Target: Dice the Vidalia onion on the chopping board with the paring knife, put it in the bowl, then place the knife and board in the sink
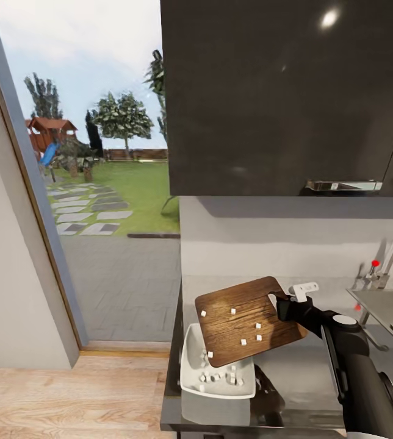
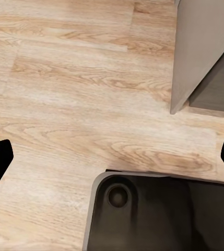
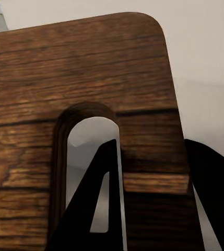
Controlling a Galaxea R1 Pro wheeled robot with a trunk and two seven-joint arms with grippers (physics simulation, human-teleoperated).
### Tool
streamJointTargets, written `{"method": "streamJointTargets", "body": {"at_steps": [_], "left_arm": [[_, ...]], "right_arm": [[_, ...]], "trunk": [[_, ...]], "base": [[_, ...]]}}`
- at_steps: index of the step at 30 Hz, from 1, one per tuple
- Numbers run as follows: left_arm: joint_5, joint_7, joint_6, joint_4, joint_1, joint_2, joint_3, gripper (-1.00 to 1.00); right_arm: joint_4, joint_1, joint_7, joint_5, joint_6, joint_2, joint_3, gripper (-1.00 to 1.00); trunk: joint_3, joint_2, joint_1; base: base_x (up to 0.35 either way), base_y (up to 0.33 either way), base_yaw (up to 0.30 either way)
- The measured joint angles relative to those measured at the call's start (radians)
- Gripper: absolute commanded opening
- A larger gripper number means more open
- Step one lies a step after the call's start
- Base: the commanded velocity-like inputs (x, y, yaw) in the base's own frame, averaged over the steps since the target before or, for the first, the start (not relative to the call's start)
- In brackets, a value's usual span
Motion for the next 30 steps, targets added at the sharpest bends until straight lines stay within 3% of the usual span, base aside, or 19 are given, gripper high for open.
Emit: {"method": "streamJointTargets", "body": {"at_steps": [18,24,30], "left_arm": [[0.0,0.0,0.0,0.0,0.0,0.0,0.0,1.0],[0.0,0.0,0.0,0.0,0.0,0.0,0.0,1.0],[0.0,0.0,0.0,0.0,0.0,0.001,0.0,1.0]], "right_arm": [[-0.001,0.0,-0.018,0.008,0.013,-0.001,-0.001,-1.0],[-0.001,0.0,-0.04,0.055,0.044,0.001,0.001,-1.0],[-0.001,0.0,-0.043,0.069,0.062,0.001,0.002,-1.0]], "trunk": [[0.0,0.0,0.0],[0.0,0.0,0.0],[0.0,0.0,0.0]], "base": [[0.0,0.0,0.0],[0.0,0.0,0.0],[0.0,0.0,0.0]]}}
